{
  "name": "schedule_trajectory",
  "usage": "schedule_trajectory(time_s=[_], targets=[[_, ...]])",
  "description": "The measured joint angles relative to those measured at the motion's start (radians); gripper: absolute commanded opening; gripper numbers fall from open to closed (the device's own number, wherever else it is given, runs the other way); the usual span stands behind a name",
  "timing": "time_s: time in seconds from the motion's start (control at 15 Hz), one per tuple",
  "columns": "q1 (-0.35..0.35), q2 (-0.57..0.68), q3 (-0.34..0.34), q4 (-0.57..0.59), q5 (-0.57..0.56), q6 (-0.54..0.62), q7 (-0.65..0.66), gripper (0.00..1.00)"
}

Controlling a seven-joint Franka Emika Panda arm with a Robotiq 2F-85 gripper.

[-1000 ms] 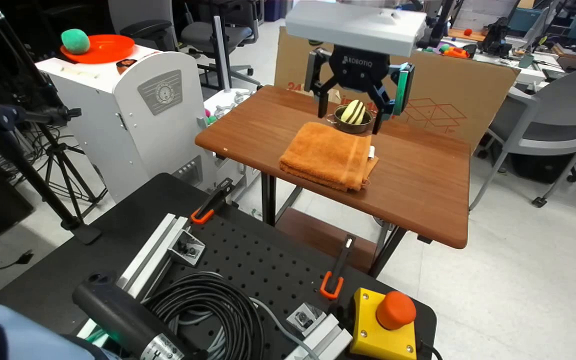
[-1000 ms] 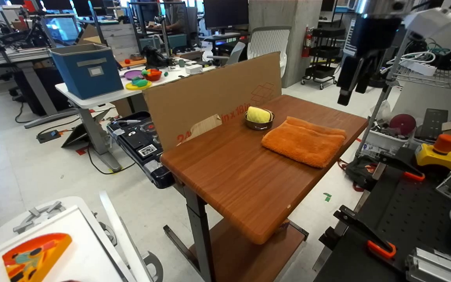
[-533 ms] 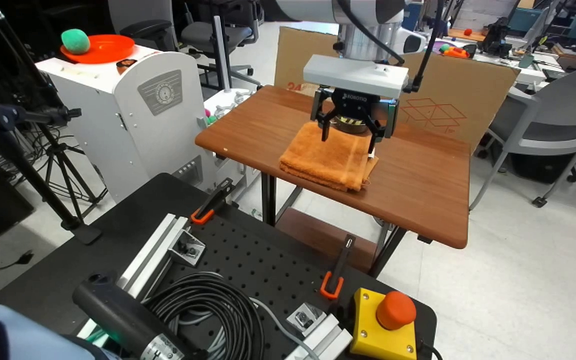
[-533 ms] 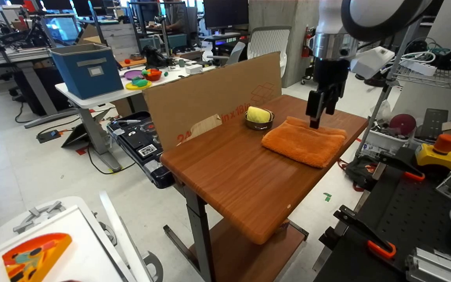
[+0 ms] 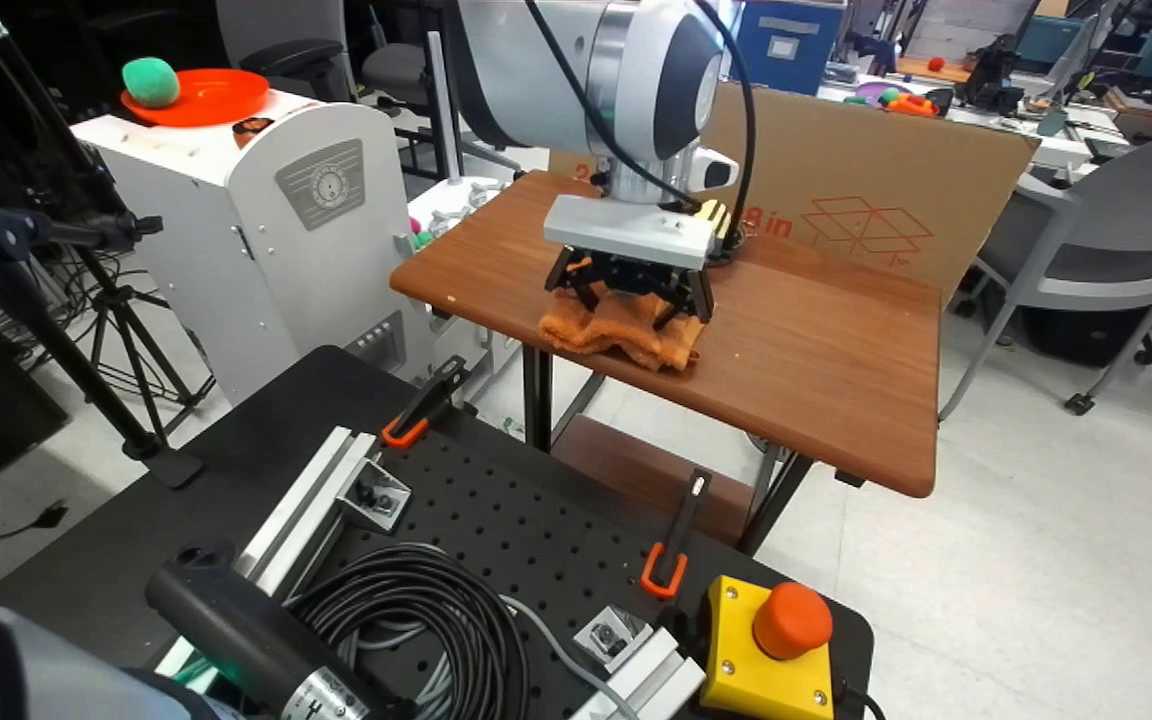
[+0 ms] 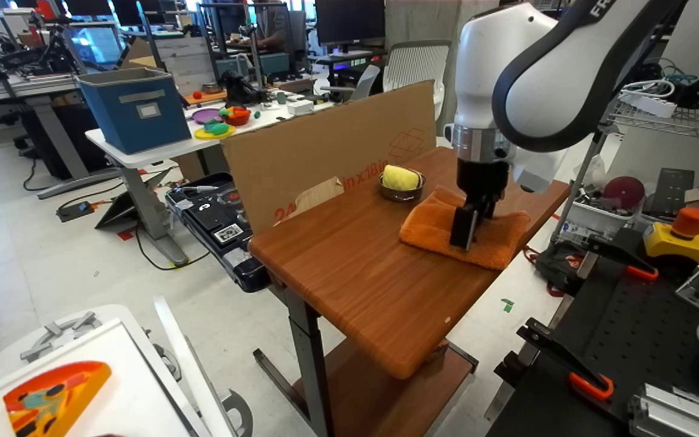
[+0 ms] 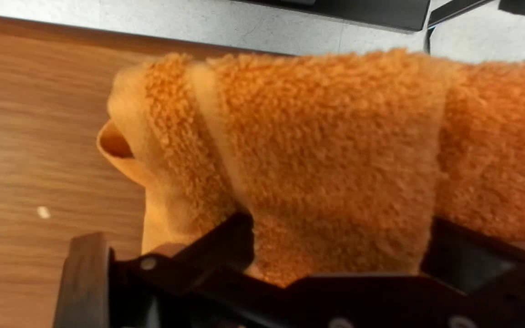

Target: Move the orange cloth

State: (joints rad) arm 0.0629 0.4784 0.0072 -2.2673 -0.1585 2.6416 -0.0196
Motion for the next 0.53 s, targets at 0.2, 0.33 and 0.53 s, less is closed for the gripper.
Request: schedule_trajectory(time_s=[0.2, 0.33, 0.53], targets=[[0.004, -0.006, 0.067, -0.024, 0.019, 0.03, -0.037, 1.0], [0.007, -0.012, 0.126, -0.038, 0.048, 0.04, -0.048, 1.0], [0.038, -0.012, 0.184, -0.041, 0.083, 0.045, -0.045, 1.0]])
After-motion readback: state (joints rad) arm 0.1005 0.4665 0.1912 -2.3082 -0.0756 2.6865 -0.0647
